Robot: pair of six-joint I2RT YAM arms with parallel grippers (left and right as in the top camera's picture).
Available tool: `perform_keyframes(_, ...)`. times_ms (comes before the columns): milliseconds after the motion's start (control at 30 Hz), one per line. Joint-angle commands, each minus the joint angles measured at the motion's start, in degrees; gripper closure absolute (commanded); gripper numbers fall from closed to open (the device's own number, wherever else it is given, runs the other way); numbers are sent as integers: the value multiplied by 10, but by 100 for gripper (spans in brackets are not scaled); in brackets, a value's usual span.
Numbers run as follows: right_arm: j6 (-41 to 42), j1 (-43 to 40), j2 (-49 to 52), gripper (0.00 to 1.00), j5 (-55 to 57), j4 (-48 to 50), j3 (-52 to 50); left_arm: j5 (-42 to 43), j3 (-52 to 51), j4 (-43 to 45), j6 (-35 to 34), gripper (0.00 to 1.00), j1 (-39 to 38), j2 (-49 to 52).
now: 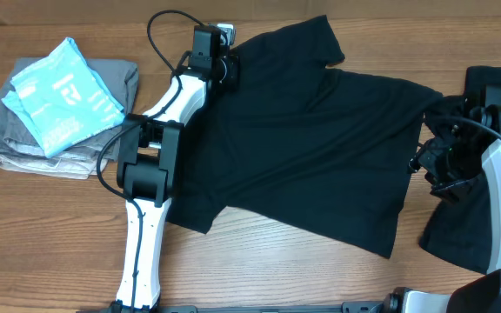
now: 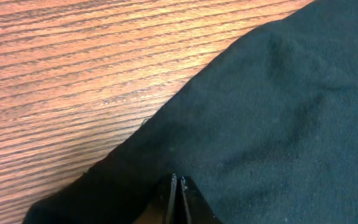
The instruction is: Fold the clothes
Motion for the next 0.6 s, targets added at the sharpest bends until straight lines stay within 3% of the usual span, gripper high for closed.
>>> perform_keyframes(0,1,-2,-1,38,5,4,1,-2,14,-13,-6,92,10,25)
perform_keyframes(200,1,-2,-1,37,5,5,1,-75,14,-72,-7,94,49,28)
perform_keyframes(567,1,-2,-1,34,5,20,1,-29,19,-103,-32,91,117,28)
